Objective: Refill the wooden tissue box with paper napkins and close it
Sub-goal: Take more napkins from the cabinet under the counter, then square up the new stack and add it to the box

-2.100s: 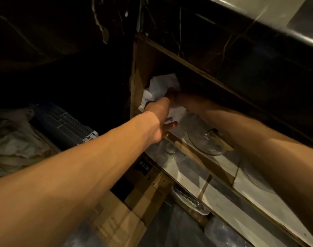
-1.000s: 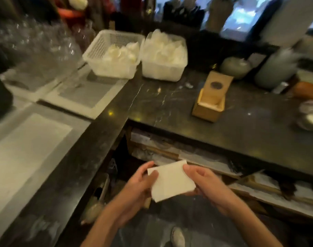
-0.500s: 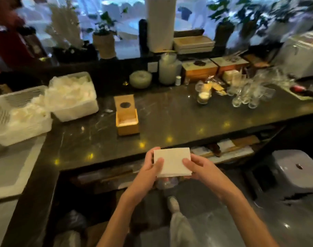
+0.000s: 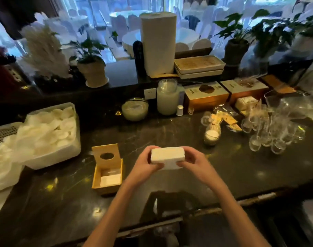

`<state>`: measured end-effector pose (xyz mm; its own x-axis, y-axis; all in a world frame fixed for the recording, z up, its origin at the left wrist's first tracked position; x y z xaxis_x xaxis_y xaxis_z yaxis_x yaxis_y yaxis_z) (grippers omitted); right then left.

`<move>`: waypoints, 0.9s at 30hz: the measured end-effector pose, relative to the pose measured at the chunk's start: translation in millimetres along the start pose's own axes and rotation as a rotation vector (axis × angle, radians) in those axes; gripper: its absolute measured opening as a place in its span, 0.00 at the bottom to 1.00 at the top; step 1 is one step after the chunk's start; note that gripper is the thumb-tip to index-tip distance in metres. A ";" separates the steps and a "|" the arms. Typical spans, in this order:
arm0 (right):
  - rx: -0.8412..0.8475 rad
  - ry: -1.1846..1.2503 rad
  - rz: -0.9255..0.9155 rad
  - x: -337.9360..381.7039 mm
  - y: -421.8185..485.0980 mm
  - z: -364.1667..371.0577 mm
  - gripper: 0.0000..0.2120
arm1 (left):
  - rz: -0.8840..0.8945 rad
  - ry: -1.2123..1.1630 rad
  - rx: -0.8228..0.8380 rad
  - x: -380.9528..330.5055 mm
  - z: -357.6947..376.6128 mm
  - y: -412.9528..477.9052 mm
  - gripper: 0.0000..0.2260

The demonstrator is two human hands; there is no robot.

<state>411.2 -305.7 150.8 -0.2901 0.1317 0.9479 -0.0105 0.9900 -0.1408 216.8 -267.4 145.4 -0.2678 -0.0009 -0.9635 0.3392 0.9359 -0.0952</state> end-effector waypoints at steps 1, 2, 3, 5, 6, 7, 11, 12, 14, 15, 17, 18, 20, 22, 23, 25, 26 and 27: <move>-0.008 -0.028 -0.005 -6.8 18.3 -4.5 0.22 | 0.003 0.021 -0.015 2.2 2.1 19.2 0.21; -0.012 -0.041 0.001 -14.6 35.1 -9.1 0.21 | 0.006 0.032 -0.029 5.6 5.8 36.0 0.21; -0.013 -0.058 0.018 -25.0 51.2 -13.9 0.21 | 0.003 0.038 -0.041 12.2 10.6 51.2 0.21; 0.015 -0.116 0.057 -48.4 77.0 -16.8 0.20 | -0.044 0.046 -0.054 33.3 19.7 70.6 0.21; 0.037 -0.146 0.066 -59.0 87.3 -13.8 0.20 | -0.077 0.059 -0.060 47.5 21.5 76.6 0.21; 0.059 -0.170 0.071 -69.7 98.0 -8.7 0.21 | -0.102 0.084 -0.068 61.3 21.3 82.2 0.20; 0.130 -0.207 0.143 -115.5 124.0 24.7 0.22 | -0.203 0.241 -0.083 113.9 19.5 90.3 0.19; 0.130 -0.195 0.175 -127.9 122.0 33.0 0.23 | -0.227 0.258 -0.078 125.6 22.1 84.6 0.19; 0.137 -0.167 0.240 -148.0 113.7 46.4 0.24 | -0.222 0.264 -0.043 141.2 29.8 71.4 0.18; 0.156 -0.154 0.271 -156.0 112.0 53.1 0.24 | -0.208 0.265 -0.019 148.0 31.2 68.0 0.18; 0.157 -0.130 0.312 -165.0 111.6 61.1 0.25 | -0.195 0.260 0.009 160.2 31.7 66.1 0.20; 0.142 -0.117 0.325 -169.1 111.5 65.8 0.26 | -0.194 0.250 0.018 168.2 29.8 66.2 0.21; 0.097 -0.069 0.376 -171.2 101.5 75.7 0.31 | -0.189 0.234 0.025 180.4 27.6 62.5 0.23; 0.058 -0.006 0.419 -169.6 87.8 87.2 0.33 | -0.186 0.209 0.051 188.7 27.8 58.0 0.27; 0.041 0.014 0.425 -168.9 83.7 91.7 0.34 | -0.191 0.183 0.071 190.1 29.2 57.8 0.29; 0.010 0.045 0.409 -171.7 81.3 96.3 0.34 | -0.180 0.152 0.094 193.6 33.1 62.4 0.33; -0.006 0.060 0.407 -173.7 80.9 96.9 0.34 | -0.178 0.141 0.096 196.3 35.0 63.7 0.34; -0.025 0.071 0.415 -174.3 79.5 97.8 0.34 | -0.182 0.134 0.095 199.0 36.0 62.9 0.34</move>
<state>367.3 -255.0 -53.5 -0.1984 0.5219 0.8296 0.1169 0.8530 -0.5087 217.3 -221.4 -61.4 -0.4476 -0.1142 -0.8869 0.3556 0.8873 -0.2937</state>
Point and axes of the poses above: each hand's wrist, its own y-axis towards the middle knuckle, its own z-axis out of the palm, x = y × z, the point moved 4 cm from there along y, towards the middle knuckle, and after that the axes turned 3 degrees about z, right-handed, at the moved point
